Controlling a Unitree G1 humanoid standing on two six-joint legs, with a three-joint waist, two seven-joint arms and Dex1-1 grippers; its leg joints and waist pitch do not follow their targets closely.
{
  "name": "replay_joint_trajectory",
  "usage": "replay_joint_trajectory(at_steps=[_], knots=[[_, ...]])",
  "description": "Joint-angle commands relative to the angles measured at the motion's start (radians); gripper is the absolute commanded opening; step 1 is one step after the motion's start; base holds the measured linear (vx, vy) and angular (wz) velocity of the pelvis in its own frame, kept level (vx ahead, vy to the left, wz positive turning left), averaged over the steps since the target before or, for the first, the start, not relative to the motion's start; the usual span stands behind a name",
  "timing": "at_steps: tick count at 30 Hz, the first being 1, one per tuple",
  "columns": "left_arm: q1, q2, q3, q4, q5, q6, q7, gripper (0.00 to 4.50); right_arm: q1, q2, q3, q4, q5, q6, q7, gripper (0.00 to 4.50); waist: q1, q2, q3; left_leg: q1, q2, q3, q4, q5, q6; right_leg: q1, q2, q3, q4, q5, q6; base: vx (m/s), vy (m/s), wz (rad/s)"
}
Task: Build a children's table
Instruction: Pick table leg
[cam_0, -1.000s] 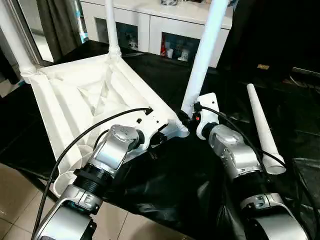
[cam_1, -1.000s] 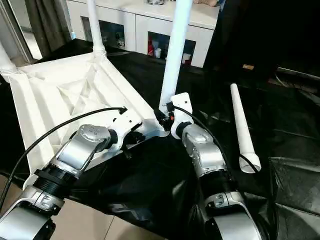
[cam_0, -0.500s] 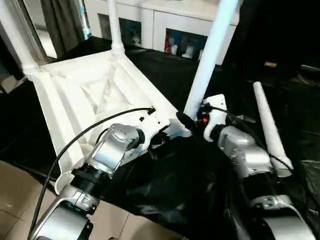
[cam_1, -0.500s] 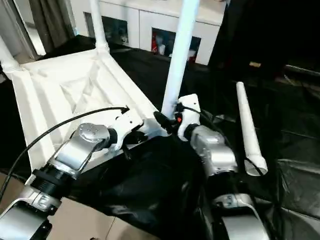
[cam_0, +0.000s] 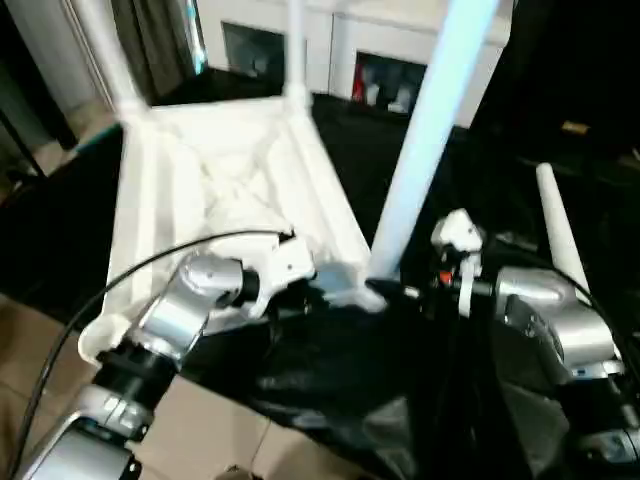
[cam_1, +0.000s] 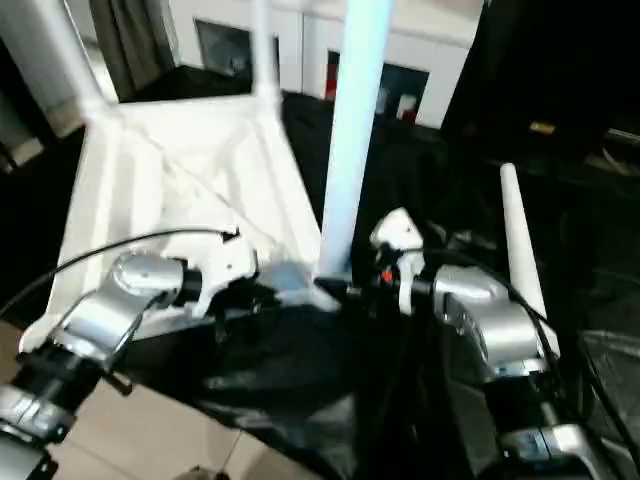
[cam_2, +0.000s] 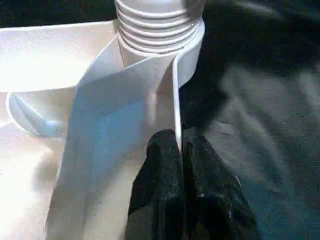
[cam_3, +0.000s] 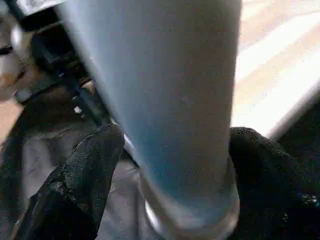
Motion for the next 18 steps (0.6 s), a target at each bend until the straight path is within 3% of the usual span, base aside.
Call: replay_joint_trajectory(at_steps=[1,7,18], knots=[[-0.012,-0.007,-0.016,-0.081,-0.061,-0.052,-0.064,0.00,0.024,-0.010,0.039,-0.010,-0.023,-0.004,0.037,3.64,-0.003,0.006,-0.068,0.017,0.046,-0.014,-0.060,-0.095,0.068,0.055,-0.073,0.040,-0.052,0.055,-0.284,0.000,0.000,0.00],[-0.004,0.013,-0.009,-0.084,-0.071,-0.069,-0.093,0.00,0.041,-0.032,0.070,-0.030,-0.035,-0.010,0.060,3.64,-0.001,0.005,-0.072,0.015,0.043,-0.014,-0.056,-0.084,0.066,0.058,-0.072,0.039,-0.048,0.068,-0.284,0.000,0.000,0.00],[-0.004,0.016,-0.001,-0.070,-0.069,-0.091,-0.093,0.00,0.070,-0.019,0.057,-0.040,-0.016,-0.033,0.043,2.87,0.005,0.008,-0.080,0.016,0.042,-0.014,-0.048,-0.048,0.086,0.061,-0.070,0.037,-0.038,0.141,-0.299,0.000,0.000,0.00]])
